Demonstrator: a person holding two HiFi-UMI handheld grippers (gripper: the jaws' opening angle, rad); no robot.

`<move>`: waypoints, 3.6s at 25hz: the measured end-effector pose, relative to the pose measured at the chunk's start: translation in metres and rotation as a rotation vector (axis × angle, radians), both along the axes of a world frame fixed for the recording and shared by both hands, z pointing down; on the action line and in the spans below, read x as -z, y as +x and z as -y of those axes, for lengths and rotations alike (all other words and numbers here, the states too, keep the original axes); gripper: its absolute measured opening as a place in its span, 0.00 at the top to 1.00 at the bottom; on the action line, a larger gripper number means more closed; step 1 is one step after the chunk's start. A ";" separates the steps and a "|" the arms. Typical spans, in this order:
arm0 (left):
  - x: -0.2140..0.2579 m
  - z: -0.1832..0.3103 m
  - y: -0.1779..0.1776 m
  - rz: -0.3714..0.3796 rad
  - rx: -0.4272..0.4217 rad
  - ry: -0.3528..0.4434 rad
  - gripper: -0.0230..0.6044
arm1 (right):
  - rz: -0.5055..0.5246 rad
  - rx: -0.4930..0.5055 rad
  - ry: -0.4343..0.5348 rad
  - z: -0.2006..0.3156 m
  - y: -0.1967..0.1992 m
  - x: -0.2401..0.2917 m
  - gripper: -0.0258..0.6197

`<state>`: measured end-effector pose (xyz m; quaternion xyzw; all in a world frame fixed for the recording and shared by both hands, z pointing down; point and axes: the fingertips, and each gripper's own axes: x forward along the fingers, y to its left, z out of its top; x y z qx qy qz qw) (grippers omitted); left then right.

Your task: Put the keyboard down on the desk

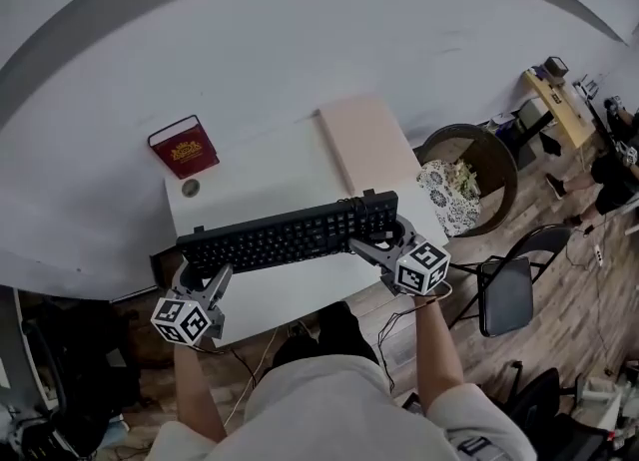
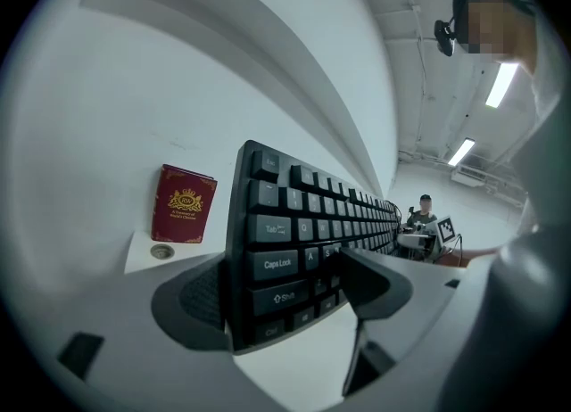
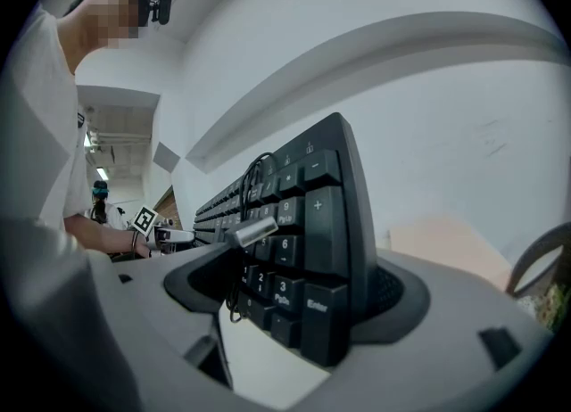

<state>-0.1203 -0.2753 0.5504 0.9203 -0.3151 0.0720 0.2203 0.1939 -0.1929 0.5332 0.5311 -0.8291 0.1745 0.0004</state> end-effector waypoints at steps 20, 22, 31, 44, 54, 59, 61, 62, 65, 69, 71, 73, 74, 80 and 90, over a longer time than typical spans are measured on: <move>-0.029 0.034 -0.003 0.035 0.204 -0.083 0.36 | 0.042 0.207 -0.071 0.101 0.006 -0.036 0.36; -0.034 0.035 -0.005 0.038 0.216 -0.093 0.36 | 0.044 0.221 -0.082 0.105 0.005 -0.042 0.36; -0.057 0.038 -0.002 0.054 0.242 -0.106 0.36 | 0.064 0.247 -0.125 0.114 0.008 -0.071 0.36; -0.085 0.043 -0.007 0.063 0.280 -0.165 0.36 | 0.088 0.272 -0.169 0.132 0.003 -0.100 0.36; -0.109 0.030 -0.007 0.076 0.278 -0.240 0.36 | 0.102 0.261 -0.253 0.119 0.003 -0.125 0.36; -0.120 0.020 -0.009 0.087 0.282 -0.275 0.36 | 0.110 0.263 -0.291 0.111 0.001 -0.140 0.36; -0.126 0.016 -0.011 0.086 0.288 -0.292 0.36 | 0.110 0.267 -0.309 0.109 -0.001 -0.145 0.36; -0.129 0.015 -0.012 0.086 0.291 -0.300 0.36 | 0.109 0.270 -0.318 0.108 -0.003 -0.148 0.36; -0.139 0.011 -0.012 0.088 0.295 -0.329 0.36 | 0.109 0.273 -0.347 0.106 -0.002 -0.158 0.36; -0.150 0.005 -0.008 0.096 0.297 -0.363 0.36 | 0.113 0.272 -0.389 0.101 0.001 -0.170 0.36; -0.152 0.004 -0.007 0.101 0.298 -0.369 0.36 | 0.117 0.271 -0.402 0.099 0.002 -0.173 0.36; -0.154 0.003 -0.006 0.103 0.300 -0.373 0.36 | 0.121 0.271 -0.411 0.098 0.003 -0.176 0.36; -0.155 0.002 -0.006 0.105 0.302 -0.377 0.36 | 0.122 0.270 -0.416 0.097 0.003 -0.177 0.36; -0.164 -0.006 -0.010 0.105 0.326 -0.408 0.36 | 0.139 0.268 -0.464 0.092 0.000 -0.189 0.36; -0.180 -0.006 -0.011 0.104 0.335 -0.452 0.36 | 0.132 0.270 -0.510 0.094 0.000 -0.204 0.35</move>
